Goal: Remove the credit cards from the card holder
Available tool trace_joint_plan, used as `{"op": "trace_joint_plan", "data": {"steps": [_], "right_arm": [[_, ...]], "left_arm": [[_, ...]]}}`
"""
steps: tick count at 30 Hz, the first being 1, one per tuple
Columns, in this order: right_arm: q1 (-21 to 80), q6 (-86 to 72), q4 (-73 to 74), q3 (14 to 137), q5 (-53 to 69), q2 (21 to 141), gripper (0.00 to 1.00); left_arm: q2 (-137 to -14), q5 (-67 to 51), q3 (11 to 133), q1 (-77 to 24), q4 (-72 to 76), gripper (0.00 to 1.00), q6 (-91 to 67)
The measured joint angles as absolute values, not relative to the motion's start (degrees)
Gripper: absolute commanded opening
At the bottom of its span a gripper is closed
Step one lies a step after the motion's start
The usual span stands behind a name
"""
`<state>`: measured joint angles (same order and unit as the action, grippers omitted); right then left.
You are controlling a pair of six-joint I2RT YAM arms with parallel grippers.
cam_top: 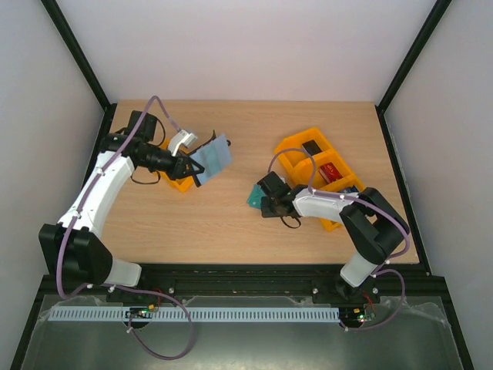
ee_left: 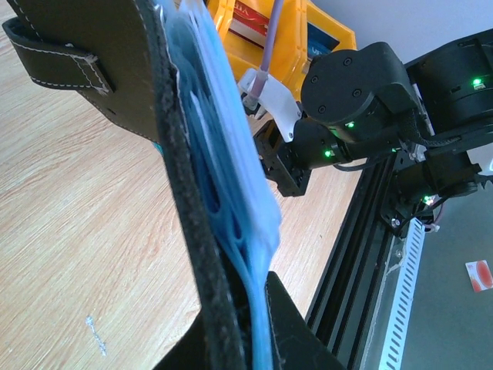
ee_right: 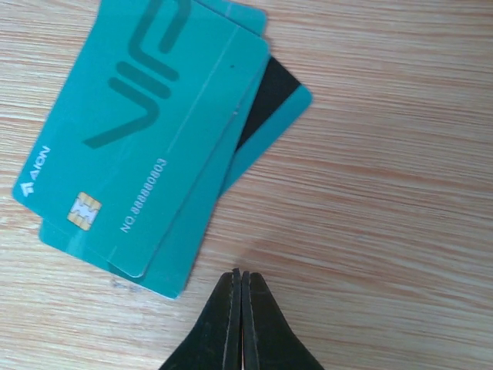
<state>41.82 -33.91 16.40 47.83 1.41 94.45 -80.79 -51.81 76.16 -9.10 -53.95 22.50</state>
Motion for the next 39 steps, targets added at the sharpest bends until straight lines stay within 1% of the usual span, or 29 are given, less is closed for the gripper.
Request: {"op": "trace_joint_plan", "data": {"steps": [24, 32, 35, 39], "right_arm": [[42.48, -37.41, 10.83, 47.64, 5.63, 95.57, 0.02], [42.48, -37.23, 12.60, 48.58, 4.71, 94.52, 0.02], [41.91, -37.04, 13.89, 48.53, 3.11, 91.79, 0.02], [39.57, -36.86, 13.96, 48.01, 1.96, 88.36, 0.02]], "left_arm": [[-79.48, -50.48, 76.12, -9.37, -53.69, 0.02, 21.80], [-79.35, -50.48, 74.94, -9.56, -52.56, 0.02, 21.21], [-79.05, -47.03, 72.07, -12.08, -49.36, 0.02, 18.48], [-81.01, -41.32, 70.04, -19.77, -45.84, 0.02, 15.49]]}}
